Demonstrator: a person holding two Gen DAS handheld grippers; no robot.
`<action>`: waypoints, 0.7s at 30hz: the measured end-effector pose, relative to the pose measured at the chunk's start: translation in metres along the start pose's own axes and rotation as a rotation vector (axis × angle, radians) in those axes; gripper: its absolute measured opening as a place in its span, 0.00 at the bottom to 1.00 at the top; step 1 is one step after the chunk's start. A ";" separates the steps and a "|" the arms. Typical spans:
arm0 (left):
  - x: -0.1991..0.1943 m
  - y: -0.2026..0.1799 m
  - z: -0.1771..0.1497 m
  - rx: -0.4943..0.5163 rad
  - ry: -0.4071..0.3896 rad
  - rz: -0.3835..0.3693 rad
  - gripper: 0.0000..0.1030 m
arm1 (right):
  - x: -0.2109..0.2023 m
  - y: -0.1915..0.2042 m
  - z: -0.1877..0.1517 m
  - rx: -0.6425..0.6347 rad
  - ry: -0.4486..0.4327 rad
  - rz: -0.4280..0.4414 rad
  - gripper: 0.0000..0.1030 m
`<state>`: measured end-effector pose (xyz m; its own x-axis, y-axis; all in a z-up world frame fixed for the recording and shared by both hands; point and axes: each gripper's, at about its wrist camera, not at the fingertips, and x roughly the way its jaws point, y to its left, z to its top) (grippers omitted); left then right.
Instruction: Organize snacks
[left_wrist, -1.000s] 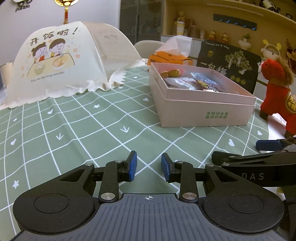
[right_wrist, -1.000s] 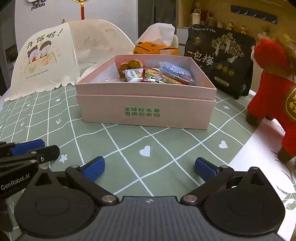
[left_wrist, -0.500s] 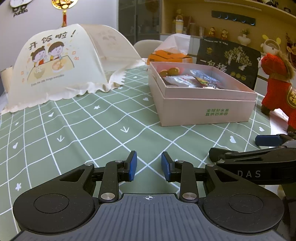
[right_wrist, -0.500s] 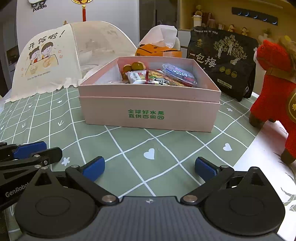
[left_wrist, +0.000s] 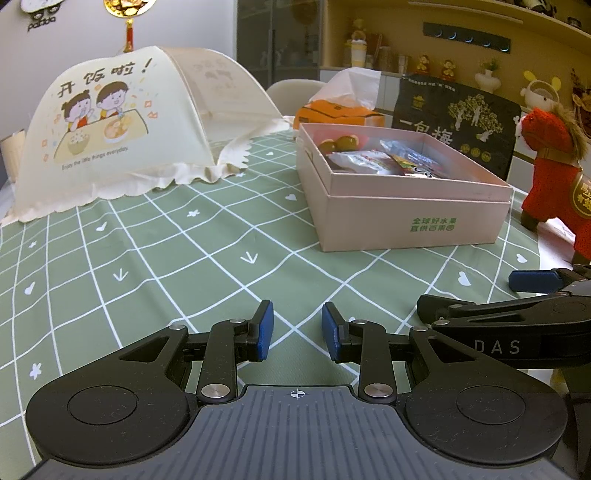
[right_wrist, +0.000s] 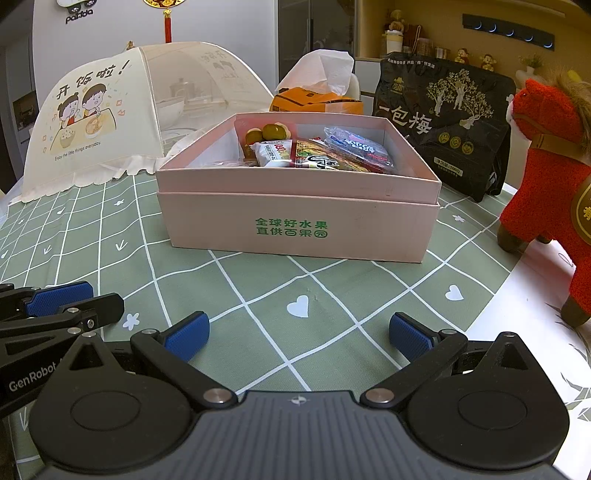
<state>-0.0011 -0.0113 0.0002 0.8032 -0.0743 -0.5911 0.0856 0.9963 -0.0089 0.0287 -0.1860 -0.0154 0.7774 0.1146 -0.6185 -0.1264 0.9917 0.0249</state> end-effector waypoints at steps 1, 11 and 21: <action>0.000 0.000 0.000 0.000 0.000 0.000 0.32 | 0.000 0.000 0.000 0.000 0.000 0.000 1.00; 0.000 0.002 0.000 -0.007 0.000 -0.005 0.32 | 0.000 0.000 0.000 0.000 0.000 0.000 1.00; 0.000 0.001 0.000 -0.001 0.000 -0.001 0.32 | 0.000 0.000 0.000 0.000 0.000 0.000 1.00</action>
<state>-0.0013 -0.0106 -0.0002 0.8031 -0.0752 -0.5911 0.0860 0.9962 -0.0100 0.0290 -0.1859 -0.0154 0.7775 0.1147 -0.6183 -0.1263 0.9917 0.0252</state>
